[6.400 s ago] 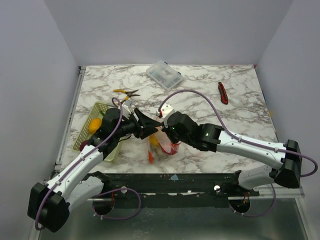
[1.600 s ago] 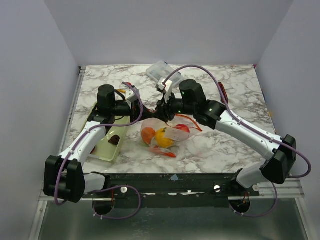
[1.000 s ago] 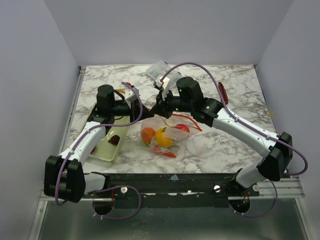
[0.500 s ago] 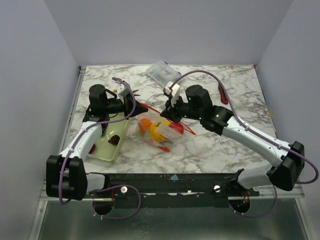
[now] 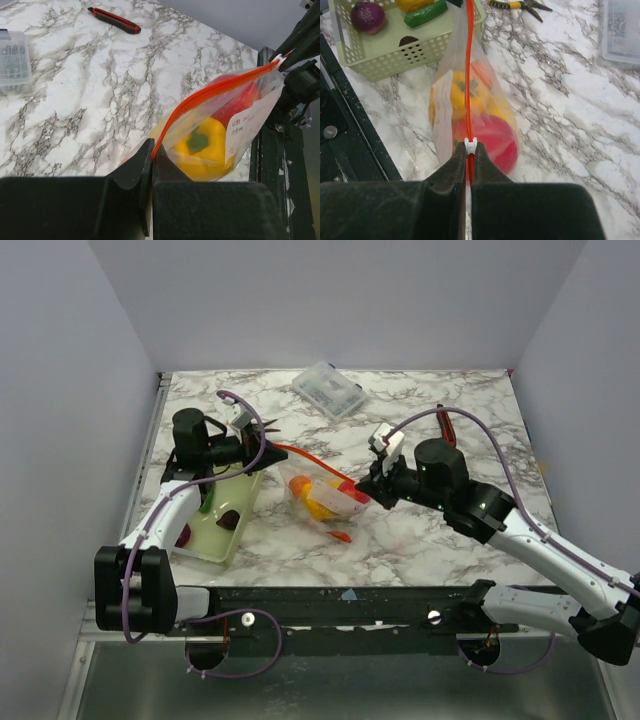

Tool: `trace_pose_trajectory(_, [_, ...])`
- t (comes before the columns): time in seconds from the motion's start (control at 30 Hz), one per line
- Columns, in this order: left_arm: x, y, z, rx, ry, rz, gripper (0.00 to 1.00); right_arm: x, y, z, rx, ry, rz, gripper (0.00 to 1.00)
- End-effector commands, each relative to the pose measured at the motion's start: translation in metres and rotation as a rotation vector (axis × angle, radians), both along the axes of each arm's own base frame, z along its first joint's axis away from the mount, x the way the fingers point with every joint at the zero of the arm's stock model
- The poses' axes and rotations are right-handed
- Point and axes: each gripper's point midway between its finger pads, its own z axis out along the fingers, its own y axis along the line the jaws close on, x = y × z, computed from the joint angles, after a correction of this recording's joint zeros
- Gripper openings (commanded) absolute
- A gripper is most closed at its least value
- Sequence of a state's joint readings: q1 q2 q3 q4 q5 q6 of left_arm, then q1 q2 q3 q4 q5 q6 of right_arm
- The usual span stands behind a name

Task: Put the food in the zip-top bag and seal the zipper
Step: Zip the zipper food storage bag at the center of the board, then place the zipper food storage bag at the center of the board.

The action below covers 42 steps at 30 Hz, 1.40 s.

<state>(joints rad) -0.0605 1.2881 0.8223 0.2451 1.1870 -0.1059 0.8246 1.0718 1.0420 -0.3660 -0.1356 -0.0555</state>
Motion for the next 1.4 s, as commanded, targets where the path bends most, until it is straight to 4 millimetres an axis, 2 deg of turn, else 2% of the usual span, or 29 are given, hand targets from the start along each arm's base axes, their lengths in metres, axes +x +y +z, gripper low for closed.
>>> trace_pose_trajectory(0.0, [0.023,0.016,0.003,0.022,-0.038,0.104,0.00,-0.009,-0.030,-0.010,-0.014,0.033,-0.103,0.00])
trace_pose_trajectory(0.27, [0.024,0.018,0.002,0.022,-0.032,0.109,0.00,-0.021,-0.049,-0.018,-0.004,0.079,-0.162,0.00])
trace_pose_trajectory(0.57, [0.025,0.014,0.001,0.013,-0.007,0.085,0.00,-0.029,-0.057,-0.037,-0.007,0.134,-0.195,0.00])
trace_pose_trajectory(0.6, [0.024,0.011,0.000,0.008,0.006,0.075,0.00,-0.028,-0.056,-0.038,0.000,0.144,-0.201,0.03])
trace_pose_trajectory(0.67, [0.023,0.004,-0.002,0.009,0.028,0.057,0.00,-0.028,-0.054,-0.042,0.009,0.173,-0.215,0.20])
trace_pose_trajectory(0.7, [0.020,0.000,-0.004,0.014,0.041,0.042,0.00,-0.027,-0.052,-0.042,0.016,0.184,-0.221,0.33])
trace_pose_trajectory(0.8, [0.015,-0.017,-0.010,0.050,0.058,0.010,0.00,-0.023,-0.051,-0.036,0.063,0.218,-0.277,0.51])
trace_pose_trajectory(0.9, [0.010,-0.034,-0.012,0.054,0.103,-0.006,0.00,-0.019,-0.057,-0.017,0.090,0.229,-0.347,0.60])
trace_pose_trajectory(1.13, [0.013,-0.089,-0.016,0.068,0.259,-0.019,0.00,-0.006,-0.108,0.049,0.133,0.119,-0.601,0.73])
trace_pose_trajectory(1.23, [0.007,-0.130,-0.018,0.061,0.290,-0.058,0.00,-0.008,-0.126,0.072,0.192,0.073,-0.657,0.75])
trace_pose_trajectory(1.37, [-0.003,-0.192,-0.024,0.062,0.332,-0.141,0.00,-0.015,-0.135,0.089,0.267,0.038,-0.658,0.74])
